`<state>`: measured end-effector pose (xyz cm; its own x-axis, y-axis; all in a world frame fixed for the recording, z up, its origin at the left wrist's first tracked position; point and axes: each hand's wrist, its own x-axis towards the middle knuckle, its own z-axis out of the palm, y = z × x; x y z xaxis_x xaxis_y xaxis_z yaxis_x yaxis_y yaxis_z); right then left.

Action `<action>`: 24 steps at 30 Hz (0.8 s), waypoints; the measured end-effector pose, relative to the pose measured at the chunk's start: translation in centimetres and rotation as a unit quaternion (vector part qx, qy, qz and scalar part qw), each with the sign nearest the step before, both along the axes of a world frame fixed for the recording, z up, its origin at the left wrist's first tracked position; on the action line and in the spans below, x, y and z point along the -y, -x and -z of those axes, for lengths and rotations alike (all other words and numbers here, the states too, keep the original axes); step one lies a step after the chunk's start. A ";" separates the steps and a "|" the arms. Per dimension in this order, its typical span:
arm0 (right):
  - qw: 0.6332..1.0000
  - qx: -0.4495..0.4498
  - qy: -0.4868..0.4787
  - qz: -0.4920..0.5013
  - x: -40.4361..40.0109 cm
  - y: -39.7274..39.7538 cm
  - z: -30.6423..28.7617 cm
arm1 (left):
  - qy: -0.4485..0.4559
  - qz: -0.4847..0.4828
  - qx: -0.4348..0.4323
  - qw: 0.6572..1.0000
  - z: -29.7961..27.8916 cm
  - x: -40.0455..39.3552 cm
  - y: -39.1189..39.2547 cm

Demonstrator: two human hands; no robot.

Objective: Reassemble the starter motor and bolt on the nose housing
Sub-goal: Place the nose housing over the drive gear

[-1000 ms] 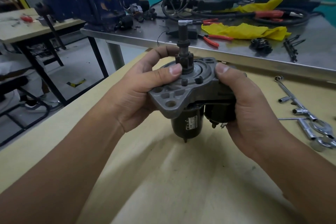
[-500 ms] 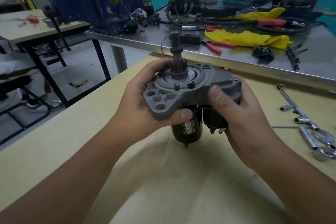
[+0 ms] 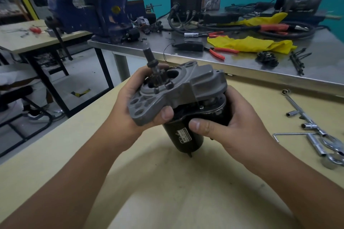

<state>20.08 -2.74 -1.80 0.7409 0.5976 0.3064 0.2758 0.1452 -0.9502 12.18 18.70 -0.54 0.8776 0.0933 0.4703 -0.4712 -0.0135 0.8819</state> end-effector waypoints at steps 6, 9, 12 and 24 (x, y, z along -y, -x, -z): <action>1.000 -0.001 0.015 0.000 0.4 -0.3 -0.1 | -0.071 -0.022 0.010 0.997 -0.3 0.1 0.2; 1.000 0.000 0.016 0.002 0.4 -0.3 0.0 | -0.083 -0.037 0.003 0.996 -0.3 -0.2 0.3; 1.000 -0.004 0.015 -0.002 0.4 -0.4 0.0 | -0.087 -0.037 0.009 0.995 -0.1 -0.5 0.2; 1.000 0.005 0.020 -0.001 0.6 -0.7 0.1 | -0.098 -0.094 0.060 0.989 0.8 1.2 0.1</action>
<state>20.79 -3.39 -1.89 0.7367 0.6112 0.2891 0.2851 0.1070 -0.9525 12.09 17.53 -1.37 0.7900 0.1470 0.5952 -0.5449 -0.2764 0.7916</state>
